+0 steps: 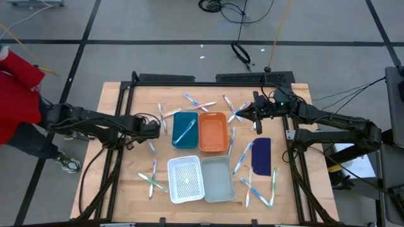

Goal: Pick & Place Toothbrushes
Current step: Put the blue toothbrush into the blue bin

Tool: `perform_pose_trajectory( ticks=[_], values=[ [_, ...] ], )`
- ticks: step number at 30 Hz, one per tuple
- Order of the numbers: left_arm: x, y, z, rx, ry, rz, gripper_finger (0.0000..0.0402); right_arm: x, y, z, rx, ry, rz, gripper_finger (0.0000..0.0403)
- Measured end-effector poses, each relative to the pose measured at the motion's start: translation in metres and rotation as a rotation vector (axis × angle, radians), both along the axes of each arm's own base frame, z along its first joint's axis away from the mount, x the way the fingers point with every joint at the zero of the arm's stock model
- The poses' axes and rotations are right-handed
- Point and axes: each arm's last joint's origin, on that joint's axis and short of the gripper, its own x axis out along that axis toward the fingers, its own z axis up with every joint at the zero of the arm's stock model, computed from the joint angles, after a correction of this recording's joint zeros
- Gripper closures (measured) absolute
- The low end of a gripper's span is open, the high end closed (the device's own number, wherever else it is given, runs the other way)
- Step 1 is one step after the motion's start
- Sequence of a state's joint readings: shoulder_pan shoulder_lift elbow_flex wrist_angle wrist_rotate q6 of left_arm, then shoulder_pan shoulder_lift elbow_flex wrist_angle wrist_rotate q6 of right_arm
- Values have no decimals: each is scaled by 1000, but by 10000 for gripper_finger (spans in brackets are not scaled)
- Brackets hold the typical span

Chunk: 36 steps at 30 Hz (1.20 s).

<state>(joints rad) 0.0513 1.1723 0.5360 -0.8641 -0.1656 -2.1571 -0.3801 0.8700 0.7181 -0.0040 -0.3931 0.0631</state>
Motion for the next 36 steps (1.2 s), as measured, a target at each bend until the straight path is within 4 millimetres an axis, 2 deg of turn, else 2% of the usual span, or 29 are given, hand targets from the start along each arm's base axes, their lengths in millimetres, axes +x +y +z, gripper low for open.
perform_pose_trajectory(
  ticks=[6, 14, 21, 27, 36],
  values=[
    [0, 2, 32, 85, -27, -47, 398, 0, 0, 0, 0, 0, 0, 403],
    [3, 4, 75, 307, -78, -340, 399, 0, 0, 0, 0, 0, 0, 403],
    [6, 0, 98, 570, -194, -615, 399, 0, 0, 0, -6, 1, -2, 403],
    [18, -5, 117, 810, -281, -800, 399, 0, 0, 0, -31, 0, 3, 403],
    [36, -12, 146, 1067, -464, -920, 399, 0, 0, 0, -31, 0, 3, 403]
  ],
)
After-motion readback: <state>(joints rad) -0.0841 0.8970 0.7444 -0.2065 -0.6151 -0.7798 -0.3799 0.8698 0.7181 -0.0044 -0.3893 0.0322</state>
